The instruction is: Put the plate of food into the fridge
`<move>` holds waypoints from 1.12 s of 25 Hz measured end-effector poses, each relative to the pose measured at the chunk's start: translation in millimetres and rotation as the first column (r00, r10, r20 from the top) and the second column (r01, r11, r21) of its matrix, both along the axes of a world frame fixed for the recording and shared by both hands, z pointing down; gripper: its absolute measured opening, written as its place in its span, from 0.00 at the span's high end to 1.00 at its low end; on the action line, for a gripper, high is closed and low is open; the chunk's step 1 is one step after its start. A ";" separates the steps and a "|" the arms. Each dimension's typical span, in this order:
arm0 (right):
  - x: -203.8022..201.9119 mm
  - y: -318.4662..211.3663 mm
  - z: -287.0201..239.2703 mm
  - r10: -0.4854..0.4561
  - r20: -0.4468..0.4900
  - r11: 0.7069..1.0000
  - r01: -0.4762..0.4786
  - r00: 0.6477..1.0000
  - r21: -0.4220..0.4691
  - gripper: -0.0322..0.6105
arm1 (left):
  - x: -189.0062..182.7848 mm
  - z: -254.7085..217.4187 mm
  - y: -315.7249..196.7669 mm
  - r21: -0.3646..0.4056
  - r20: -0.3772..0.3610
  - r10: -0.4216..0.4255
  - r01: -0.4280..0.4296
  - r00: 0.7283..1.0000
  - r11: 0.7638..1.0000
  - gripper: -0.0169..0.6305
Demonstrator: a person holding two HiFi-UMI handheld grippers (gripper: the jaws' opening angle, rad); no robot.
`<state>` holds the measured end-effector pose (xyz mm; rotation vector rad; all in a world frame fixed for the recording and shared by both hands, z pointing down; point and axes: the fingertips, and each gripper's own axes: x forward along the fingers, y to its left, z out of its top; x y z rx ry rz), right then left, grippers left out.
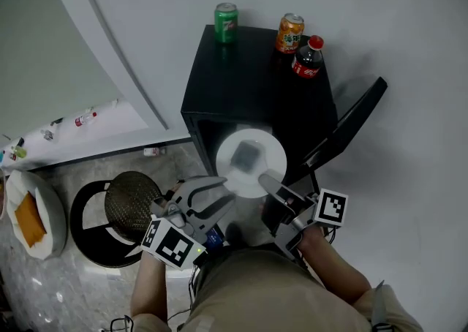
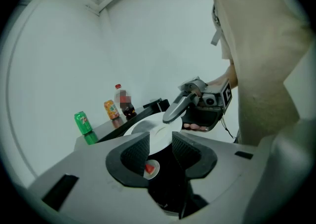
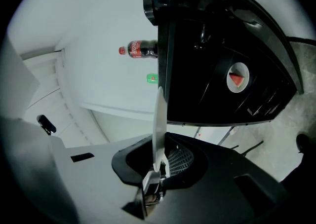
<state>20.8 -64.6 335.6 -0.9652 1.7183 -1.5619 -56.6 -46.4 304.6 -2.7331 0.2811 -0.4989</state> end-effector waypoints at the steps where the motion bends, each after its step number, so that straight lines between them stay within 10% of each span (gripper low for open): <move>1: 3.8 3.2 0.9 0.003 0.002 1.000 -0.003 1.000 -0.003 0.88 | 0.6 -2.5 1.1 -0.024 -0.027 -0.012 0.012 1.000 1.000 0.76; 9: 32.2 28.9 8.1 0.023 0.006 1.000 -0.023 1.000 -0.006 0.88 | 13.8 -6.8 6.5 -0.047 -0.059 -0.072 0.069 0.996 0.996 0.76; 13: 38.2 44.8 12.1 0.017 -0.002 1.000 -0.017 1.000 0.003 0.88 | 19.0 3.9 13.1 -0.214 -0.106 -0.144 0.118 0.984 0.970 0.76; 22: 52.7 87.3 13.1 -0.015 0.015 0.998 0.015 1.000 0.054 0.88 | 40.8 27.4 58.7 -0.686 -0.237 -0.236 0.010 0.942 0.728 0.62; 25: 55.4 102.7 15.4 -0.039 0.033 0.998 0.037 0.999 0.057 0.88 | 57.4 34.1 80.5 -0.775 -0.287 -0.253 -0.068 0.924 0.628 0.61; 28: 56.5 118.0 16.0 -0.069 0.031 0.996 0.067 0.997 0.065 0.88 | 69.5 33.9 98.0 -0.805 -0.329 -0.273 -0.117 0.904 0.581 0.61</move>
